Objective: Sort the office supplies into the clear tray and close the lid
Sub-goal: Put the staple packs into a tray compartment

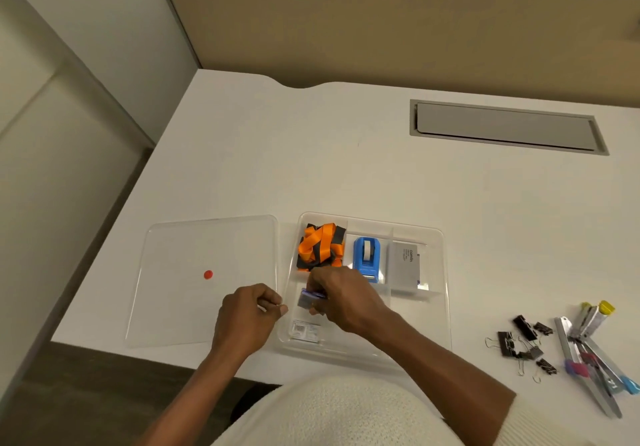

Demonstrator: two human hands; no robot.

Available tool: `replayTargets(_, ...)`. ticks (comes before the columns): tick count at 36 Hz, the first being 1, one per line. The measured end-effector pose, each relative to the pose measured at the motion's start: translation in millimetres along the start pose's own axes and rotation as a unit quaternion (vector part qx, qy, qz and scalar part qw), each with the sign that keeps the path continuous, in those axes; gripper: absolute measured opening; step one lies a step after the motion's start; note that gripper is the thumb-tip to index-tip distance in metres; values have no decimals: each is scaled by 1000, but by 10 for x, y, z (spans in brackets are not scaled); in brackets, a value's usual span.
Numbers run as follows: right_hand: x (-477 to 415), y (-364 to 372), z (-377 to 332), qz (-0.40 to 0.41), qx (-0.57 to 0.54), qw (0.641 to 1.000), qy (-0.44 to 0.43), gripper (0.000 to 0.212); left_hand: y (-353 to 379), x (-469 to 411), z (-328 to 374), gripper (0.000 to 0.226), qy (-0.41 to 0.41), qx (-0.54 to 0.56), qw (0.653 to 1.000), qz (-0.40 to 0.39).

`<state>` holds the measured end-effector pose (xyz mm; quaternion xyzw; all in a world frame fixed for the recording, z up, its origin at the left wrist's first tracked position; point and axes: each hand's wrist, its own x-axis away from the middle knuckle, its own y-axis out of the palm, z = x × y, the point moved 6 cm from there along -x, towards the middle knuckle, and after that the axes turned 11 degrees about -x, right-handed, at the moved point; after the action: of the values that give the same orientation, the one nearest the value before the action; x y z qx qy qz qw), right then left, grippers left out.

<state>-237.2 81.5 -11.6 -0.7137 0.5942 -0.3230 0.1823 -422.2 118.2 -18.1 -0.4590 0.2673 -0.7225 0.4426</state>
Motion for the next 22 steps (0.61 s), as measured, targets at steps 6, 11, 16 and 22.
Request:
replayTargets(6,-160,290,-31,-78,57,995,-1,27,64,49,-33,11,-27,25,999,15)
replayTargets(11,-226,325,-87,-99,91,991,-2,30,78,54,-31,17,-37,28,999,18)
replayTargets(16,-185,423,-93,-85,116,990,-3,28,91,82,2,26,-29,-20,999,31)
replayTargets(22,-49,478,-140,-66,175,982,-29,33,60,126,97,14,-32,-91,995,24)
